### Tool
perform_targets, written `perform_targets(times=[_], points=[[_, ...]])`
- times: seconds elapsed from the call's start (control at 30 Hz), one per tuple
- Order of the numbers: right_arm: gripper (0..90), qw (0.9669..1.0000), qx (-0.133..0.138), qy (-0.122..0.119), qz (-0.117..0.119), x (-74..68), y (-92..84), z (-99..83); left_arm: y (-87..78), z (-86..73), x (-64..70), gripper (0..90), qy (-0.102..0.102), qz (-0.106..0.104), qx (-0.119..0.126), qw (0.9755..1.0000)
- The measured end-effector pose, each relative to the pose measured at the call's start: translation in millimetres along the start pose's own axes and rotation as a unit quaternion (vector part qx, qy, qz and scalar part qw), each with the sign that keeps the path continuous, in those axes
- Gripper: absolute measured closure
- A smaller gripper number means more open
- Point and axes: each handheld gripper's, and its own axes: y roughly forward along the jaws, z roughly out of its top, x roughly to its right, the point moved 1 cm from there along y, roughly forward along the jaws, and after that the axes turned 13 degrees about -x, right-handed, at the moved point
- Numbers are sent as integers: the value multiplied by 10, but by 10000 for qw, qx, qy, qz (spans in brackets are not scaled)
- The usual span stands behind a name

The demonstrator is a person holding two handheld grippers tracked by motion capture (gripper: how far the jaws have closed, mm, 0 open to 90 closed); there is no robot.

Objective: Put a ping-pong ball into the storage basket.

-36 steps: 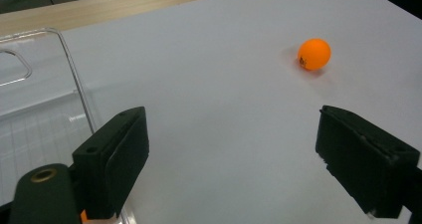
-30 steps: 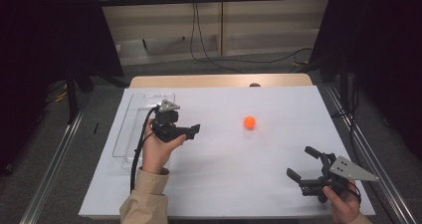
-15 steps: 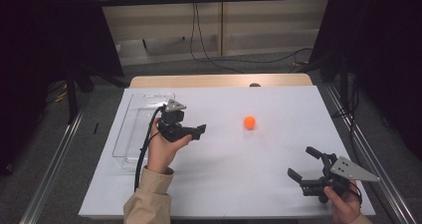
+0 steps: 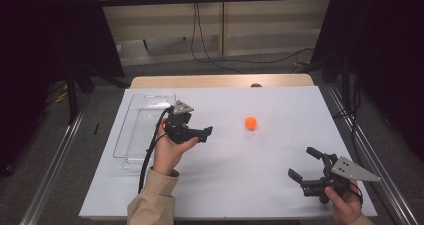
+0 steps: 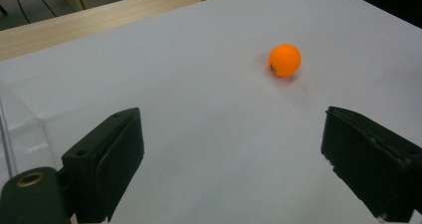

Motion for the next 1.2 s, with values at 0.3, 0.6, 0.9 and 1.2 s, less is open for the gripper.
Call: perform_targets(times=[0.3,0.6,0.9,1.2], points=[[10,10000,6,1,44,-5,-1,4,126,14,76,92,12,-100,-16,9999],[10,10000,2,-3,60,-12,-2,5,255,36,152,87,97,-140,-2,9999],[10,10000,9,-4,49,-14,-6,7,359,48,226,85,173,-196,-94,9996],[10,10000,8,-40,72,-20,13,14,433,42,271,80,211,-268,-124,9993]])
